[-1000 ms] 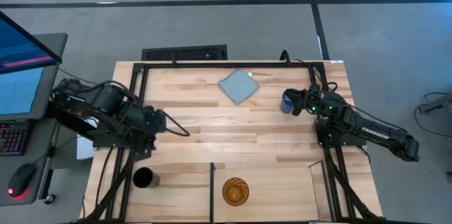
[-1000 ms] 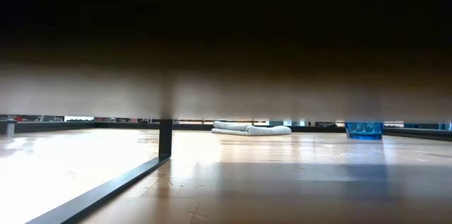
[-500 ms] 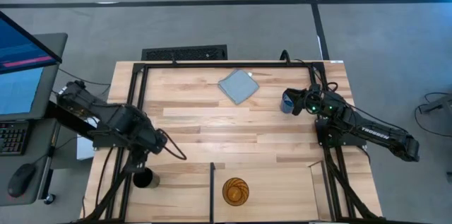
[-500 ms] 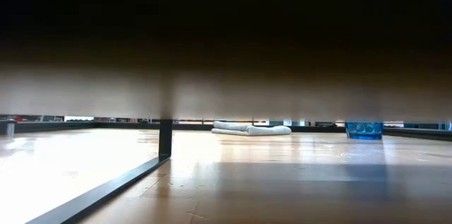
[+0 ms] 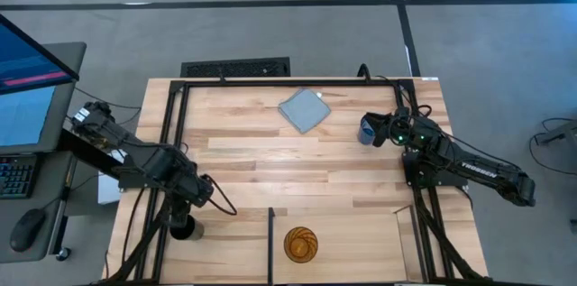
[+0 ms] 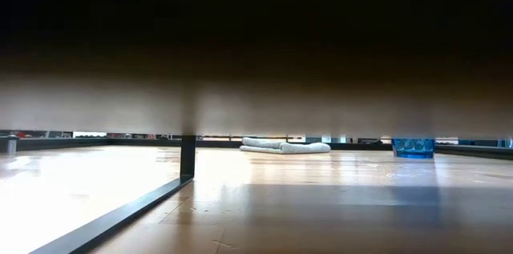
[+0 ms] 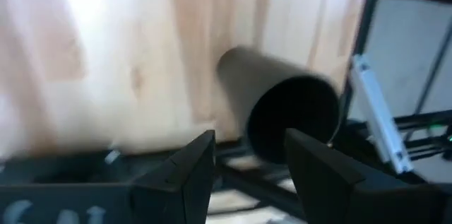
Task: Stack small to large cups/mugs on shelf
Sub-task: Put the black cup on the shelf
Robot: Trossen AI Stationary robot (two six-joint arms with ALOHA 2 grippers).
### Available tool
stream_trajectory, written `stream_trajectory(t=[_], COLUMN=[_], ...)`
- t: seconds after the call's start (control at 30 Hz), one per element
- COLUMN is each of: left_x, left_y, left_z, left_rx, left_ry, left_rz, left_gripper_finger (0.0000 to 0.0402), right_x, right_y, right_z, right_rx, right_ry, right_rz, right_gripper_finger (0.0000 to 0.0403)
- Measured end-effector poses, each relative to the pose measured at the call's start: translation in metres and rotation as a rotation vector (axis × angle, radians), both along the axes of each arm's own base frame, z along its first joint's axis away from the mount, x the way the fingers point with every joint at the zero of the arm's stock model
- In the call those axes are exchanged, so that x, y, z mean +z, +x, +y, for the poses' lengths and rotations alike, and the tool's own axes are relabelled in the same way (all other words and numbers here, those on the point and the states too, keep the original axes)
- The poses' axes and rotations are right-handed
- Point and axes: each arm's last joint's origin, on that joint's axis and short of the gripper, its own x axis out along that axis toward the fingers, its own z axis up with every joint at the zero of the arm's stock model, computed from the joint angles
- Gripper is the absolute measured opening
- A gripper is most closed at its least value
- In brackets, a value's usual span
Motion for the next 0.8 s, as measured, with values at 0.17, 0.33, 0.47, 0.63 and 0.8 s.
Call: stream_trajectory(t=[0.17, 0.33, 0.47, 0.63, 0.8], left_x=[-0.012, -0.018, -0.021, -0.028, -0.035], left_y=[-0.005, -0.01, -0.011, -0.011, -0.01], left_z=[-0.002, -0.005, -0.006, -0.008, -0.009], left_rx=[0.037, 0.032, 0.032, 0.047, 0.061], left_ry=[-0.028, -0.003, 0.018, 0.035, -0.004], left_rz=[-0.024, -0.019, -0.023, -0.039, -0.053], left_gripper_finger=[0.0163, 0.0163, 0.0163, 0.0163, 0.0163], right_x=[0.0, 0.001, 0.001, 0.001, 0.001], right_y=[0.0, 0.0, -0.001, -0.001, -0.001], right_z=[0.0, -0.001, -0.001, -0.001, -0.001], right_rx=[-0.001, -0.026, -0.047, -0.047, -0.047], right_ry=[0.0, -0.005, -0.009, -0.009, -0.009], right_rz=[0.0, -0.003, -0.005, -0.005, -0.005], right_gripper_finger=[0.0113, 0.0113, 0.0113, 0.0113, 0.0113])
